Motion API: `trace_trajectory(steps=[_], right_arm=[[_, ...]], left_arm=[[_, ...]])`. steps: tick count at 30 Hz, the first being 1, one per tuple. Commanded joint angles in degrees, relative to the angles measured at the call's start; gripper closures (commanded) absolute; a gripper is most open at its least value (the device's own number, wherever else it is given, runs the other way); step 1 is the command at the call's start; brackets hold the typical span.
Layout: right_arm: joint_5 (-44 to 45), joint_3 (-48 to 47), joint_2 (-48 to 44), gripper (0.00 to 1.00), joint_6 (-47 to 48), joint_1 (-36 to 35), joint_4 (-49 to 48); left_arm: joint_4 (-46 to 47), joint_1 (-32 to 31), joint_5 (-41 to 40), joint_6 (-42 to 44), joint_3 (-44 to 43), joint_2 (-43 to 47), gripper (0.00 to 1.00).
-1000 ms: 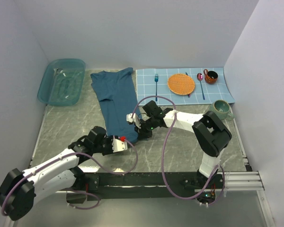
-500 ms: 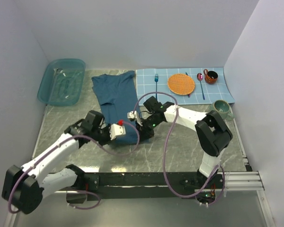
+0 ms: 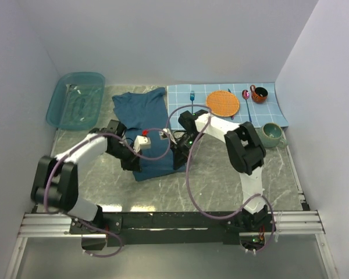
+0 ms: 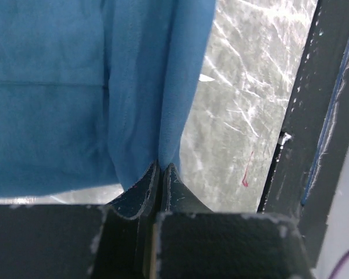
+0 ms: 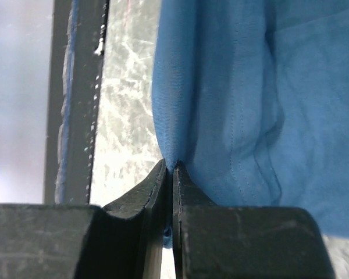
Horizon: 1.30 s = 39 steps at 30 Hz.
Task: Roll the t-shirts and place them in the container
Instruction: Roll the T-shirt to the center of the board.
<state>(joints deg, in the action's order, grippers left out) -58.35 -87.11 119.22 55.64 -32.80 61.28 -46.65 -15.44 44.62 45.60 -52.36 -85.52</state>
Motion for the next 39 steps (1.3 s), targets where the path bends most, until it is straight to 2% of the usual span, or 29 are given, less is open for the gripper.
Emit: trace_trajectory(steps=[1, 6, 13, 20, 24, 29, 30, 32, 39], right_arm=[[0.0, -7.6, 6.1, 0.88, 7.1, 1.9, 16.2], [-0.4, -15.8, 12.0, 0.87, 7.0, 2.8, 21.0], [0.1, -23.3, 15.8, 0.87, 2.9, 3.3, 21.0], [1.4, -26.4, 18.5, 0.85, -4.6, 3.8, 17.7], [3.3, -26.0, 18.9, 0.84, -14.1, 3.8, 10.5], [5.4, -26.3, 20.2, 0.82, -21.4, 3.8, 4.2], [5.7, -25.1, 19.3, 0.82, -25.4, 3.9, -0.8], [6.3, -22.3, 18.2, 0.81, -29.2, 3.7, -4.7], [10.2, -22.5, 20.4, 0.78, -34.6, 3.8, -10.7]], left_arm=[[-10.7, 3.8, 2.2, 6.2, -6.4, -10.1, 0.96], [-13.6, 6.2, 2.6, 8.8, -10.0, -16.3, 0.96], [-9.4, 7.8, 1.2, 6.9, -11.1, -18.7, 0.94], [-2.5, 8.2, -2.6, 3.5, -11.3, -20.1, 0.9], [1.3, 8.2, -4.3, 2.1, -11.0, -21.1, 0.91], [4.5, 8.2, -6.7, -0.1, -10.3, -21.5, 0.9], [5.2, 8.2, -7.3, -1.0, -9.6, -21.2, 0.9], [8.0, 8.3, -9.1, -1.8, -8.6, -19.6, 0.89], [13.1, 8.5, -13.5, -5.2, -4.9, -16.6, 0.87]])
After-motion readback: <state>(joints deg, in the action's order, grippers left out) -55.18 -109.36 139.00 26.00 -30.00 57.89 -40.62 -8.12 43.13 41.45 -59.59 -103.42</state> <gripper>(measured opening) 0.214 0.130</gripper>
